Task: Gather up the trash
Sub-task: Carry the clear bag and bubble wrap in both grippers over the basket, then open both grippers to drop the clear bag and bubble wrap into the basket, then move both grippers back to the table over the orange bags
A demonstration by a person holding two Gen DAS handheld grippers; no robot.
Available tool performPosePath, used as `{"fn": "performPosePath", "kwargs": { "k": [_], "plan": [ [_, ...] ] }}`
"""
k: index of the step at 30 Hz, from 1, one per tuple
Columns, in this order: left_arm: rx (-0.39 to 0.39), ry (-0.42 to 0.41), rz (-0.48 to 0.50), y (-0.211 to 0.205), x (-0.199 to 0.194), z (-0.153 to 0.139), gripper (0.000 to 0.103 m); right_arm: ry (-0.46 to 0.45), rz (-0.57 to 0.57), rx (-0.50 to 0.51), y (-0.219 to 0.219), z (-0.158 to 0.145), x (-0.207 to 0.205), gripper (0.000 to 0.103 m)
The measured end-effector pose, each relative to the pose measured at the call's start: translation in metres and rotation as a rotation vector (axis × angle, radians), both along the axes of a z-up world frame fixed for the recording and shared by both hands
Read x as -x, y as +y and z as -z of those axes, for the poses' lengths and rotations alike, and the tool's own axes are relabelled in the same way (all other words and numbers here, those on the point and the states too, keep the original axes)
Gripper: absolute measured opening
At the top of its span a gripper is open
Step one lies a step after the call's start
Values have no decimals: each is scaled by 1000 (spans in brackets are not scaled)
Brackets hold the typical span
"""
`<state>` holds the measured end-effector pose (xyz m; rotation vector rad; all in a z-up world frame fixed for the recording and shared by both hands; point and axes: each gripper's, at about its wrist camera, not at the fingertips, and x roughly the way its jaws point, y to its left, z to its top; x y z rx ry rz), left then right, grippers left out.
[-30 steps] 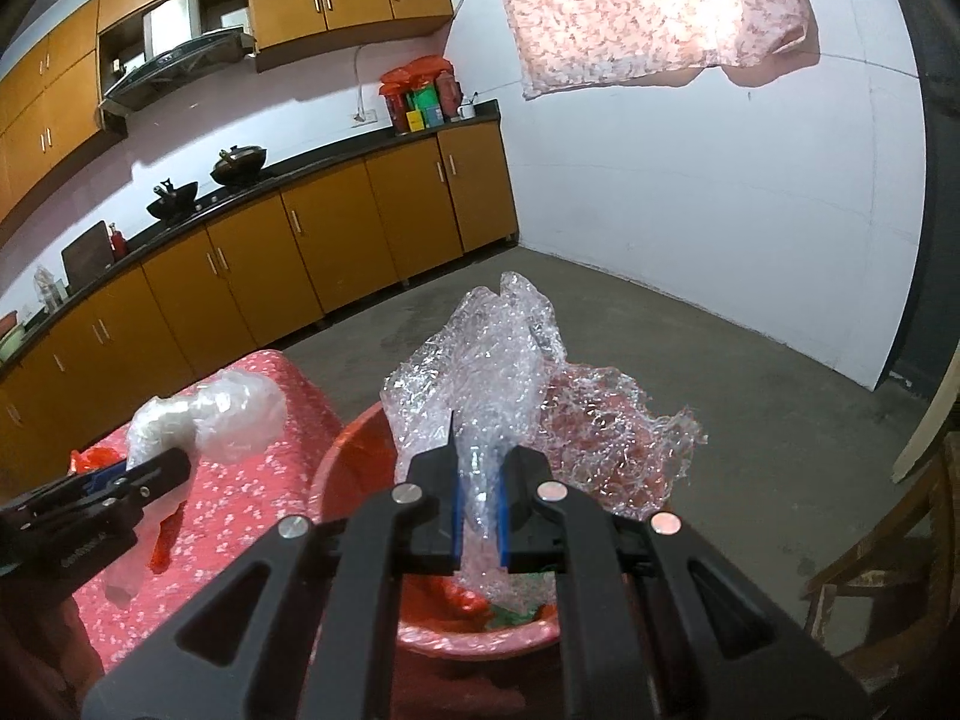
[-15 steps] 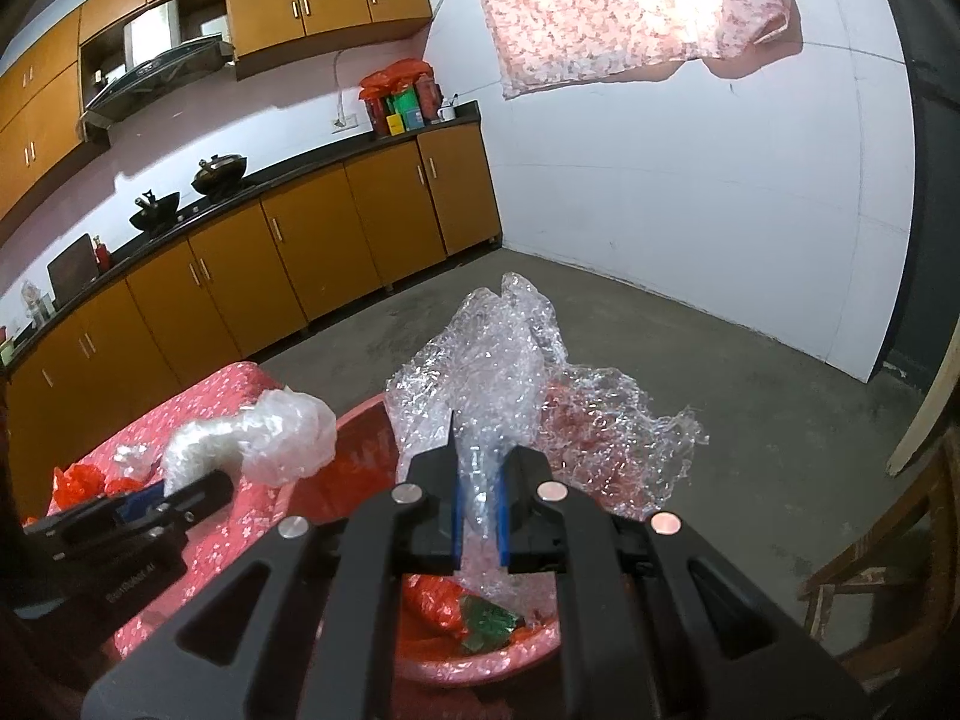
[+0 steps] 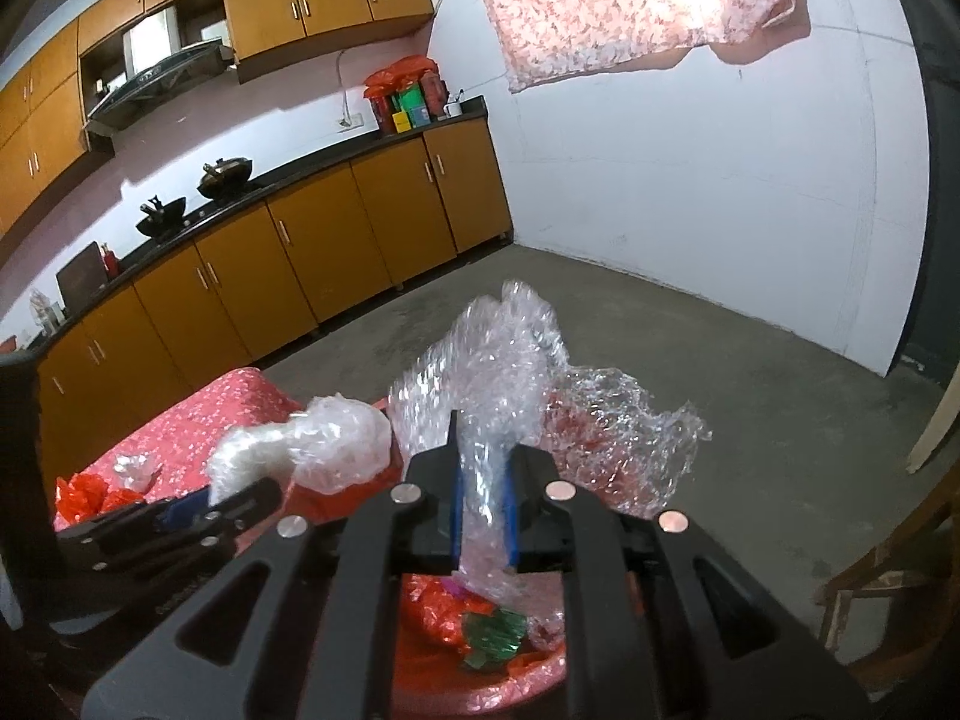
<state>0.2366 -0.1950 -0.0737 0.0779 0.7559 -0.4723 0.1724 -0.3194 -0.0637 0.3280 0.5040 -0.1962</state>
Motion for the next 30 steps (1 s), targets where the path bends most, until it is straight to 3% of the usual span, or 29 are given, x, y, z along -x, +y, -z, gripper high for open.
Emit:
{"fn": "performPosePath", "kwargs": {
  "k": [2,9,14,19,25,30],
  "plan": [
    [-4,12,0,-2,-2,4,38,2,-5,-13,-7,3,0,21],
    [-1,57,5,0,-5,17,49,9,5,-33,-17,10,5,33],
    [2,42,10,4,1,15,56,-3,48,48,-10,7,14,72],
    [13,3,-33,25,8,6,72,-9,47,118,2,1,22,99],
    [9,-97,-117,78,32,-11,94,16,-22,173,36,-9,17,99],
    [-11,-154,-261,148,55,-16,101,19,-151,256,103,-15,7,99]
  ]
}}
